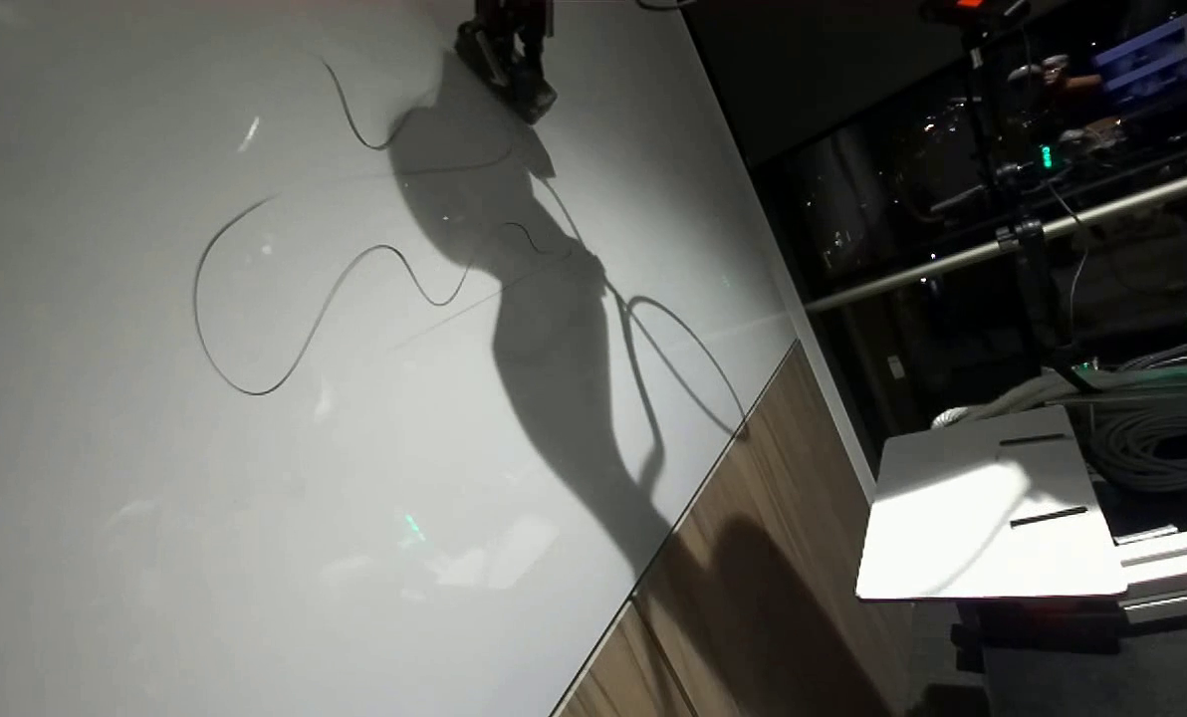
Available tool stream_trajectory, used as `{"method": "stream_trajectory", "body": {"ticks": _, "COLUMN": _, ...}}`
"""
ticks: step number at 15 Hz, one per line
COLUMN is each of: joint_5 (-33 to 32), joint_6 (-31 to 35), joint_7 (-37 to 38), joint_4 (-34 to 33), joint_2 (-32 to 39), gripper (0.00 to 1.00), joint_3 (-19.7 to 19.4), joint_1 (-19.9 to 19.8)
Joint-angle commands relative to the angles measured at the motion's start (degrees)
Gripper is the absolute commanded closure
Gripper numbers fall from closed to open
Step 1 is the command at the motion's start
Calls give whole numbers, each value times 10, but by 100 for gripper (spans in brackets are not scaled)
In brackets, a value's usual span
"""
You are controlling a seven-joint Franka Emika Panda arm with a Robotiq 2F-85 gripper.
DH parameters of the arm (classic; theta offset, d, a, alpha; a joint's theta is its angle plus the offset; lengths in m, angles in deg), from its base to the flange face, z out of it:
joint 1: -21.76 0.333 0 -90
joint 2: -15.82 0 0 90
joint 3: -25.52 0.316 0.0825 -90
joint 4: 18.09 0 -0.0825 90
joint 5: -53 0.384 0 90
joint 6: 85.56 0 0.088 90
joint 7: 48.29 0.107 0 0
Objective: Erase the drawings on the whiteboard
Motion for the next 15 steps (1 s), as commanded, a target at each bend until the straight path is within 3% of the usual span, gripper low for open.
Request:
{"method": "stream_trajectory", "body": {"ticks": 1, "joint_5": 66, "joint_6": 95, "joint_7": -24, "joint_4": 109, "joint_2": -76, "gripper": 71, "joint_3": -50, "joint_1": -53}}
{"method": "stream_trajectory", "body": {"ticks": 6, "joint_5": 194, "joint_6": 289, "joint_7": -147, "joint_4": 225, "joint_2": -129, "gripper": 71, "joint_3": -138, "joint_1": -118}}
{"method": "stream_trajectory", "body": {"ticks": 8, "joint_5": 267, "joint_6": 296, "joint_7": -207, "joint_4": 249, "joint_2": -164, "gripper": 71, "joint_3": -147, "joint_1": -122}}
{"method": "stream_trajectory", "body": {"ticks": 12, "joint_5": 355, "joint_6": 276, "joint_7": -270, "joint_4": 258, "joint_2": -196, "gripper": 71, "joint_3": -119, "joint_1": -107}}
{"method": "stream_trajectory", "body": {"ticks": 15, "joint_5": 373, "joint_6": 278, "joint_7": -260, "joint_4": 257, "joint_2": -190, "gripper": 71, "joint_3": -68, "joint_1": -98}}
